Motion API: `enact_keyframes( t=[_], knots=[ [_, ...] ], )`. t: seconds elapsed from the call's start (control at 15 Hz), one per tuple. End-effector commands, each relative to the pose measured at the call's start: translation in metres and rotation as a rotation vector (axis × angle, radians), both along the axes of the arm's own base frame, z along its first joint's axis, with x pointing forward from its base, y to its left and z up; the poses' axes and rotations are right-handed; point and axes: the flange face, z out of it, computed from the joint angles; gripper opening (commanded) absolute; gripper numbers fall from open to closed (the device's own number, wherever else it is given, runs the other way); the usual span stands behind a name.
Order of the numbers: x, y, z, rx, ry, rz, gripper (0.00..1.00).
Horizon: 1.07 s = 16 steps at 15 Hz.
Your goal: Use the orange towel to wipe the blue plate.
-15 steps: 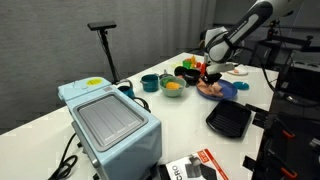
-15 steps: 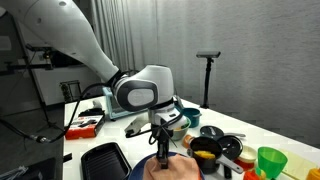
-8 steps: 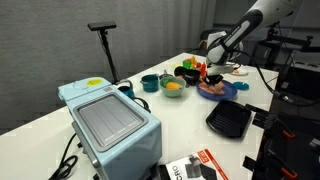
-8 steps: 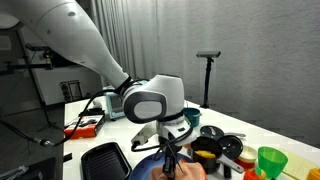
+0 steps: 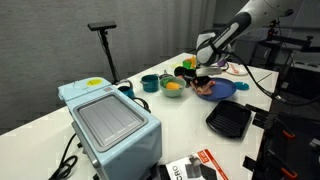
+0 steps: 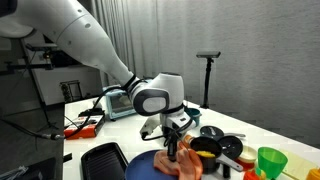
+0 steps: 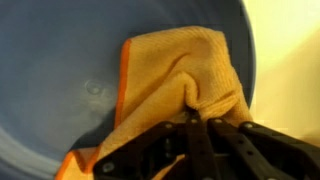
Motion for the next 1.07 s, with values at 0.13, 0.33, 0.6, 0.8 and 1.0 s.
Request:
enact_keyframes(
  t=[0.13,0.33,0.6,0.8,1.0],
  knots=[
    [-0.005,0.046,-0.047,0.069,0.163,0.199,0.01],
    [-0.017,0.038,-0.047,0.073,0.248,0.251,0.01],
    [-0.035,0.025,-0.045,0.059,0.367,0.286,0.01],
    [-0.048,0.006,-0.047,0.036,0.413,0.240,0.01],
    [-0.053,-0.021,-0.047,0.045,0.373,0.122,0.01]
  ],
)
